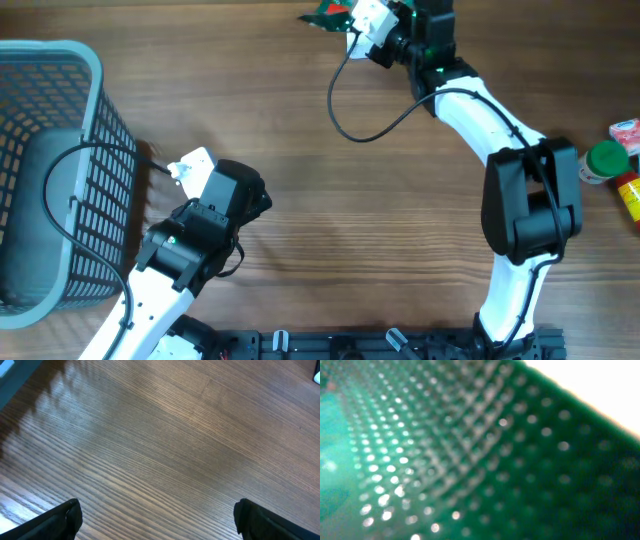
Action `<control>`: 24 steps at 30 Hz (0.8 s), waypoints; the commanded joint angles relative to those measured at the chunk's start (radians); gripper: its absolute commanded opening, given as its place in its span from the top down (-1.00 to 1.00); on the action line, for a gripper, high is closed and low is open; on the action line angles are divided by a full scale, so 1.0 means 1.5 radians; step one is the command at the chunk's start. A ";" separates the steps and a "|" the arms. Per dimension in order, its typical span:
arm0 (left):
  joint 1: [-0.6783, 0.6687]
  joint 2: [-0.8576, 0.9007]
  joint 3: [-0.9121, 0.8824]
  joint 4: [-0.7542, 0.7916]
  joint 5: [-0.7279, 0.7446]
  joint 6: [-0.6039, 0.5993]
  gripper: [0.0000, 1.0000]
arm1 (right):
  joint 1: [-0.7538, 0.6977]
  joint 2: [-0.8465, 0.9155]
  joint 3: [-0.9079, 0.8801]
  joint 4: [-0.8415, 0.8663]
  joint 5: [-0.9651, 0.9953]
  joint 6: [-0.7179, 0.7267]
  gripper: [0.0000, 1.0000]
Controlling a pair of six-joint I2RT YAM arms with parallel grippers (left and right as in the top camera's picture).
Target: Scan the item barcode
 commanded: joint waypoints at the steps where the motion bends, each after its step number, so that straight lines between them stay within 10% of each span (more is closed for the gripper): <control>1: -0.003 0.003 0.001 0.000 -0.014 0.008 -1.00 | 0.001 0.009 0.001 -0.053 -0.022 0.008 0.91; 9: -0.003 0.003 0.001 0.000 -0.014 0.008 -1.00 | 0.003 0.001 0.001 -0.235 -0.084 0.008 0.91; 24: -0.003 0.003 0.001 0.000 -0.014 0.008 -1.00 | -0.006 -0.037 0.004 -0.223 -0.101 0.173 0.91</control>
